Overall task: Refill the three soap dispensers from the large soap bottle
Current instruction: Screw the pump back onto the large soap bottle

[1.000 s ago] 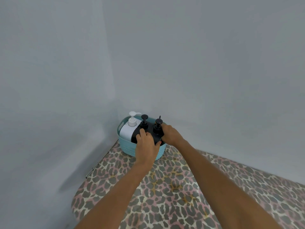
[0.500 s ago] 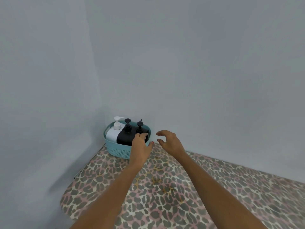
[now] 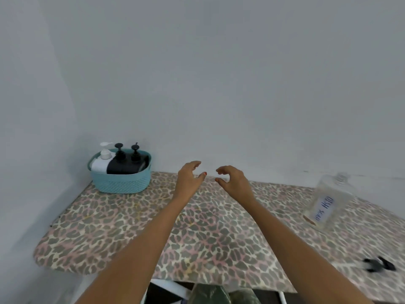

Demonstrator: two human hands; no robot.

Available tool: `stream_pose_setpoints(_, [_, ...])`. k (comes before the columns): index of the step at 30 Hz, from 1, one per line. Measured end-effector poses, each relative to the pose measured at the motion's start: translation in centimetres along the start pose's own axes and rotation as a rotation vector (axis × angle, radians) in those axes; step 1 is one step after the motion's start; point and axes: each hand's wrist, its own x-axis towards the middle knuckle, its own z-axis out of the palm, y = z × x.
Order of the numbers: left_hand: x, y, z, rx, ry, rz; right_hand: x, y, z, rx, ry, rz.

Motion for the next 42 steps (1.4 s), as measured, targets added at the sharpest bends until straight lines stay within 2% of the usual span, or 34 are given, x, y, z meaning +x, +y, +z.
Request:
stream_pose_setpoints(15, [-5.4, 6.9, 10.9, -0.125, -0.304, 0.144, -11.5, 8.1, -11.6, -0.102, 0.372, 0.271])
stream_pose_setpoints(26, [-5.1, 9.8, 22.3, -0.207, -0.504, 0.04, -14.9, 17.1, -16.0, 0.005, 0.661, 0.489])
stream_pose_setpoints(35, [-1.7, 10.1, 28.8, -0.254, -0.713, -0.015, -13.6, 22.8, -15.5, 0.181, 0.469, 0.602])
stream_pose_setpoints(42, [-1.0, 9.9, 31.1, -0.322, -0.778, -0.016, -12.4, 24.6, -14.4, 0.276, 0.383, 0.55])
